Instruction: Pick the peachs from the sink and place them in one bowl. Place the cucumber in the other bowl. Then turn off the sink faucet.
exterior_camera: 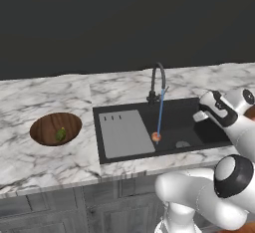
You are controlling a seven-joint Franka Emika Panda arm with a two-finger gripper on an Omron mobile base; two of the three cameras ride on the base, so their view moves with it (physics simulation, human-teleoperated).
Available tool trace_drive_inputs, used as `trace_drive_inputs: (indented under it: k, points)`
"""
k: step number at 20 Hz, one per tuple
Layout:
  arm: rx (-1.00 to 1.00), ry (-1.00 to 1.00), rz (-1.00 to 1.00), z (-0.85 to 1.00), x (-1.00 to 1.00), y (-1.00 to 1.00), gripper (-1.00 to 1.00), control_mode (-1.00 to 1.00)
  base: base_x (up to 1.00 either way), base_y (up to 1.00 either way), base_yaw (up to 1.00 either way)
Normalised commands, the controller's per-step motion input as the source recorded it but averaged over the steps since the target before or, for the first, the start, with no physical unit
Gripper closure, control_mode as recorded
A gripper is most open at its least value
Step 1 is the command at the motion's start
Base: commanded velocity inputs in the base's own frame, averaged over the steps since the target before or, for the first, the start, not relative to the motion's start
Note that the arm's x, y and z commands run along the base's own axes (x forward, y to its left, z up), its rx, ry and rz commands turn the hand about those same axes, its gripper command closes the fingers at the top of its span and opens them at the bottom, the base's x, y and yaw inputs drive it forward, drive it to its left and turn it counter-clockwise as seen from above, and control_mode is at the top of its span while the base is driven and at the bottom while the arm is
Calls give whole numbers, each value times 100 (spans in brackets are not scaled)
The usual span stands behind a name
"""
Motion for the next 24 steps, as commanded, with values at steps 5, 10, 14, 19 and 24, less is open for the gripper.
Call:
trace_drive_inputs:
  k: [5, 10, 14, 19, 24]
  points:
    - [-5, 0, 20, -7, 0, 27, -100, -100, 0, 0, 0]
    - [-14, 0, 4, -17, 0, 49, -100, -100, 0, 0, 0]
    - [-5, -1, 6, -66, 0, 27, -100, -100, 0, 0, 0]
    - [0, -3, 15, -59, 0, 2, -100, -100, 0, 0, 0]
    - [0, -1, 16, -18, 0, 11, -100, -100, 0, 0, 0]
